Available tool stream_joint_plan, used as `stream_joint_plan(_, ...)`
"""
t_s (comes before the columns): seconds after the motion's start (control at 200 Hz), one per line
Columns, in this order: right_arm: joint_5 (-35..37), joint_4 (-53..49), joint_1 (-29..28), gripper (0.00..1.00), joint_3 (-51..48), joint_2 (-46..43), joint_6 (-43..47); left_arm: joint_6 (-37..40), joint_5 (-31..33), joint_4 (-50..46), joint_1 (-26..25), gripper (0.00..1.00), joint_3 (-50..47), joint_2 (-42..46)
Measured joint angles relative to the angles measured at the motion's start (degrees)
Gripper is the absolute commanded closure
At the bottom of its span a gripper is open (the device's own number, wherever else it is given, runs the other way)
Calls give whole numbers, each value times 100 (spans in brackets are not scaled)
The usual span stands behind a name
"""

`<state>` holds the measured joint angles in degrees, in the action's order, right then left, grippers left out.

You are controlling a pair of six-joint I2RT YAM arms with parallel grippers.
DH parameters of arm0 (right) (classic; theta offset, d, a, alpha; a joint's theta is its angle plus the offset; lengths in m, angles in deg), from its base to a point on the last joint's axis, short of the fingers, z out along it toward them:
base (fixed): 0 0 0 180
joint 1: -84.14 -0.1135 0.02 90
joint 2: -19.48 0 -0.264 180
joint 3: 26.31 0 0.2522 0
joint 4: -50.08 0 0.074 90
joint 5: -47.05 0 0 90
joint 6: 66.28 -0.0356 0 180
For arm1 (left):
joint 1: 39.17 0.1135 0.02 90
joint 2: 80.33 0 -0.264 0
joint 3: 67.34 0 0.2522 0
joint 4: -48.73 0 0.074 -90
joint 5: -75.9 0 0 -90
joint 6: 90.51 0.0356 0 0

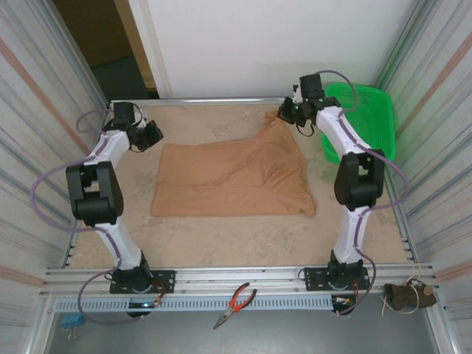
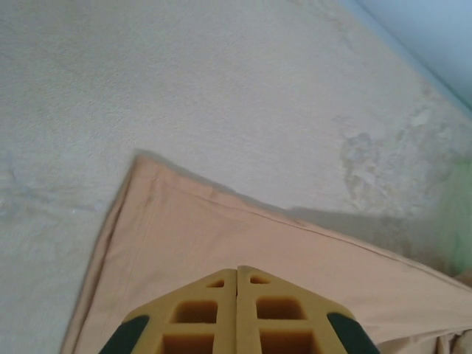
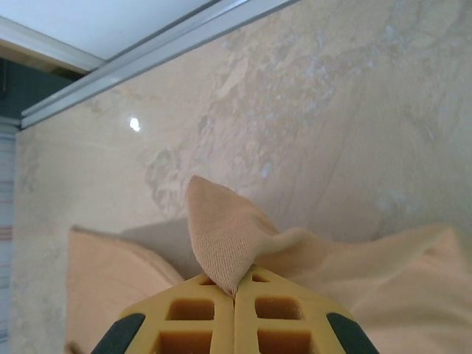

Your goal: Fold the inside-out t-shirt

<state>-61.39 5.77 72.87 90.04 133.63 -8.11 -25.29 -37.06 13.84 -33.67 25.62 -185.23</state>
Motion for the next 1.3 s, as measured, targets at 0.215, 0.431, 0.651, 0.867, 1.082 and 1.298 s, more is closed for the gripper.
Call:
stream_joint_plan(0.215,313,426,-236,100,-2138,-1499,-227,-166,-2,258,238,48,-911,422)
stream_joint_plan(0.431,533,553,-516,100,-2402,-1552,-227,518,184,-407,-44,40,671,-833)
stream_joint_plan(0.651,632,601,-522,100,-2175,-1373,-229,1200,490,-1174,-341,39,2527,-2055)
stream_joint_plan(0.867,645,627,-522,100,-1921,-1182,-236,1515,1014,-1814,-479,36,3294,-2754)
stream_joint_plan(1.082,640,667,-522,100,-1888,-1095,-249,1600,1222,-2129,-612,44,3480,-3115)
stream_joint_plan(1.298,612,697,-520,100,-1871,-990,-251,1604,1255,-2127,-745,100,3440,-3119)
